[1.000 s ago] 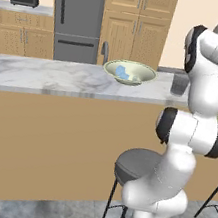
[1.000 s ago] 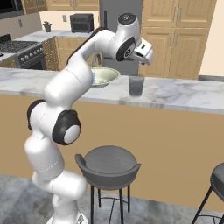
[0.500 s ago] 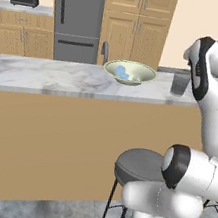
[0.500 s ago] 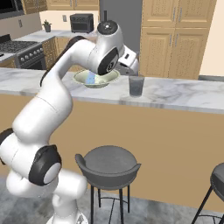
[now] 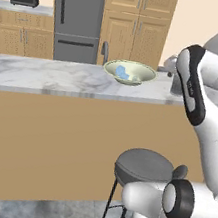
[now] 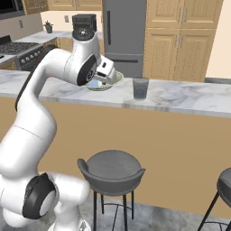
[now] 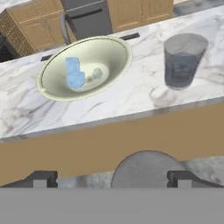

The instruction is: There are four ice cubes in the ice bowl. Place two ice cubes in each glass of water.

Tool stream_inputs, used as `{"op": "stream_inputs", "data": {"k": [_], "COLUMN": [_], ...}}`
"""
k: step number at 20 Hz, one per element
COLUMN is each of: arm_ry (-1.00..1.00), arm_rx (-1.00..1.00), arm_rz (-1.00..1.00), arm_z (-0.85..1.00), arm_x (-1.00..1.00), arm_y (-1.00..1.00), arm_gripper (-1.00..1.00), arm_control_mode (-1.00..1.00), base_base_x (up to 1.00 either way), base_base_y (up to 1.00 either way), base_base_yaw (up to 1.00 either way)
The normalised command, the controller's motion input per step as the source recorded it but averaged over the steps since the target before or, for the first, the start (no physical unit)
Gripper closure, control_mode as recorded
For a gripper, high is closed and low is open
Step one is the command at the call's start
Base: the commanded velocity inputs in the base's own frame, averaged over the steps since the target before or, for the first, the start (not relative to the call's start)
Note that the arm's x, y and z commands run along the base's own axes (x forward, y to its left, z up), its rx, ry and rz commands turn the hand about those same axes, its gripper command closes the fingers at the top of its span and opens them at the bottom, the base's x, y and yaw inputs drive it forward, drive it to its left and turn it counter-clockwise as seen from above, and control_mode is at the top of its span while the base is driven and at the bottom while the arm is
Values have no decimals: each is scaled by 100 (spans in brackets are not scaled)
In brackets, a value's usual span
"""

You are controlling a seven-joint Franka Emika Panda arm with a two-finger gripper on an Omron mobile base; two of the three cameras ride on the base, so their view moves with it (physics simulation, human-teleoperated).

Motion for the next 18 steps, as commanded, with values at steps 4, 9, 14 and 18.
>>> {"op": "stream_inputs", "data": {"k": [4,9,14,18], "arm_ry": [5,0,4,11], "arm_rx": [0,0,0,0], "arm_rz": [14,15,8,6], "arm_z": [6,10,0,0], "arm_x": [14,37,35,13], "arm_y": [48,24,23,29], "arm_gripper": [-100,-100,-100,-100], "arm_control_mode": [-100,-100,-100,-100], "base_base_x": [0,0,0,0], "base_base_y": [0,0,0,0], "base_base_yaw": [0,0,0,0]}}
